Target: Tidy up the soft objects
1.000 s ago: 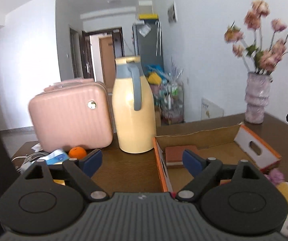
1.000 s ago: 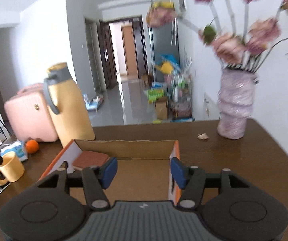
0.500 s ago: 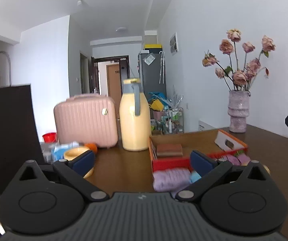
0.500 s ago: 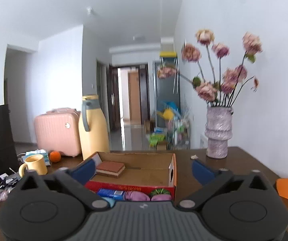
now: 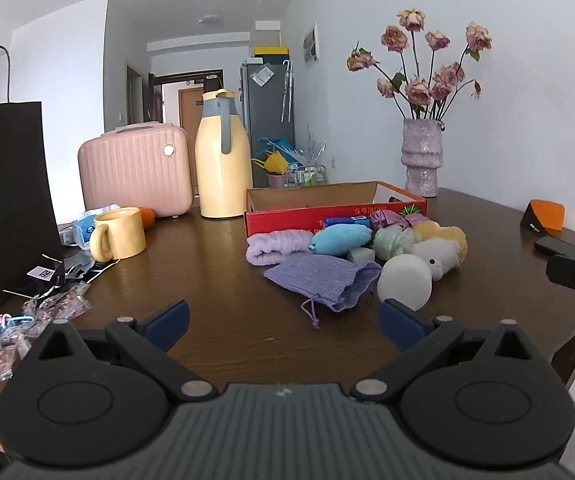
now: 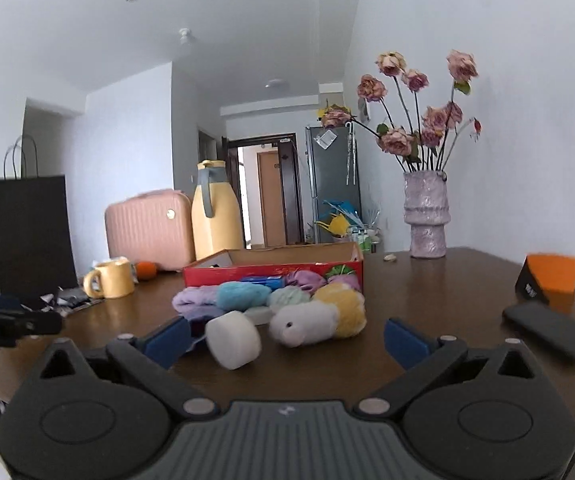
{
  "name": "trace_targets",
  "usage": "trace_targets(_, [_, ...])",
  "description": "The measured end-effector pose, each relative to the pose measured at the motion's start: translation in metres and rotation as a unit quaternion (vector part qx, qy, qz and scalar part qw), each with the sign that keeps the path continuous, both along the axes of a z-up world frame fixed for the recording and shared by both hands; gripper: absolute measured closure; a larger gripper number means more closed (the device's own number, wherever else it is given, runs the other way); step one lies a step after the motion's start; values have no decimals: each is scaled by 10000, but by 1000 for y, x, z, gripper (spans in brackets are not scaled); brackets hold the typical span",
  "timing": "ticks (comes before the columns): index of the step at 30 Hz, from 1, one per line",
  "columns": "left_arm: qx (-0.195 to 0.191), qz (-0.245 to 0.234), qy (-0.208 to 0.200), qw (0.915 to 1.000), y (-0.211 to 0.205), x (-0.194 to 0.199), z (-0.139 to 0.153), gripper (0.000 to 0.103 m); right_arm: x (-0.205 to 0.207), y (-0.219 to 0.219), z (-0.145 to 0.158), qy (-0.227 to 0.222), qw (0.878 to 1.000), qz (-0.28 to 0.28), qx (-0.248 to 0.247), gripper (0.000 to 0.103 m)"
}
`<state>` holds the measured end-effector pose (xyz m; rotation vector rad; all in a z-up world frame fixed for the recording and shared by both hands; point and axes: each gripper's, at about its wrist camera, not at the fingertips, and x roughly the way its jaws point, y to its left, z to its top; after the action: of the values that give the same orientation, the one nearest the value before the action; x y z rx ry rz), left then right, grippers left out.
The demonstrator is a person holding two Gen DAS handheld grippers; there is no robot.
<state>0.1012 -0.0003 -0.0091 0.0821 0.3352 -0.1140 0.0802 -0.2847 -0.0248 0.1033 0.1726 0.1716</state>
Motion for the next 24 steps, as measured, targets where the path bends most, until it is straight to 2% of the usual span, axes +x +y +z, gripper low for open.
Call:
trace_targets(6, [13, 30, 116, 9999, -1, 18, -5, 0, 13, 4, 3, -24, 9994, 71, -335, 0])
trace_targets(9, [115, 314, 307, 9990, 3, 37, -13, 0, 20, 8, 4, 158, 9979, 626, 0, 0])
trace_targets(12, [147, 705, 434, 9965, 18, 62, -17, 0, 41, 31, 0, 609, 9897, 1273, 242, 12])
trace_targets(13, [134, 803, 481, 9955, 23, 68, -17, 0, 52, 44, -4, 802, 9859, 1444, 254, 20])
trace_targets(14, [136, 920, 537, 9942, 30, 77, -17, 0, 63, 55, -7, 982, 9831, 1523, 271, 28])
trace_targets(16, [177, 1068, 576, 9925, 43, 89, -16, 0, 90, 77, -13, 1358, 9756, 1685, 370, 37])
trace_targets(19, [260, 1314, 600, 9892, 60, 104, -14, 0, 129, 105, -17, 1684, 9705, 1612, 609, 38])
trace_targets(24, [-9, 1474, 744, 9863, 74, 120, -17, 0, 183, 127, -31, 2297, 9644, 886, 966, 35])
